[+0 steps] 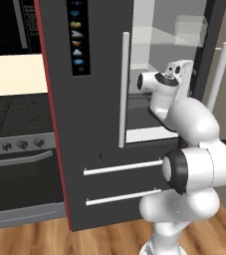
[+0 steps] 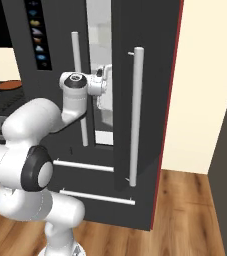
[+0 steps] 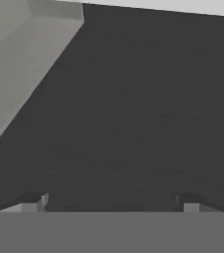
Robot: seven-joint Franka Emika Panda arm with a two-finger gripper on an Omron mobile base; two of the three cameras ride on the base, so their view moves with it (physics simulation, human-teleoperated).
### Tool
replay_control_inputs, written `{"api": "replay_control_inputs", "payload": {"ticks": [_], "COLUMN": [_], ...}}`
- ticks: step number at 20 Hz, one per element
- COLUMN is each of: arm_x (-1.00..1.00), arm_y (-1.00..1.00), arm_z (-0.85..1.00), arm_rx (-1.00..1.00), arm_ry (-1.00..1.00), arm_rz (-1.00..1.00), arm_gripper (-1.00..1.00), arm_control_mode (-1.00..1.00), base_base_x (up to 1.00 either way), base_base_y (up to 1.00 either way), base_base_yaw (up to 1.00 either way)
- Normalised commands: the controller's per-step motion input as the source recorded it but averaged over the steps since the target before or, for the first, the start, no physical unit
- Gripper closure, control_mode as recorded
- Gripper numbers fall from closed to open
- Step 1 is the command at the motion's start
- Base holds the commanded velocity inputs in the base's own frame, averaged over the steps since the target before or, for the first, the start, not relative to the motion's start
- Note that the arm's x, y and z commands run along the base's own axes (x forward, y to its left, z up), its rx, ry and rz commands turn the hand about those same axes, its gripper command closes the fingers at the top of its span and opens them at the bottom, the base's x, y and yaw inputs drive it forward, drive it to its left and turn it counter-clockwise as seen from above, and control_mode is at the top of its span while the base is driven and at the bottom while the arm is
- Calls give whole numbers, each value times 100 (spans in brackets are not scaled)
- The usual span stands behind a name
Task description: Retrieve the fish from the fridge and place it on the saucepan with marinade on the stove.
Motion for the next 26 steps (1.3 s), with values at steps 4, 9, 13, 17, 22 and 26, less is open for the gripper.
{"api": "replay_control_inputs", "payload": {"ticks": [4, 9, 13, 17, 22, 26], "arm_x": [-55, -95, -76, -35, -26, -61], "arm_y": [-91, -100, -100, -87, -13, 26], "arm_z": [-1, -7, -10, 0, 0, 1], "arm_rx": [0, 0, 0, 2, 5, 0], "arm_ry": [0, 0, 0, 0, -10, -31], "arm_rz": [-23, -28, -25, -10, 0, 0], "arm_gripper": [-100, -100, -100, -100, -100, -100], "arm_control_mode": [-100, -100, -100, -100, -100, -100], "base_base_x": [0, 0, 0, 0, 0, 0], "base_base_y": [0, 0, 0, 0, 0, 0], "base_base_yaw": [0, 0, 0, 0, 0, 0]}}
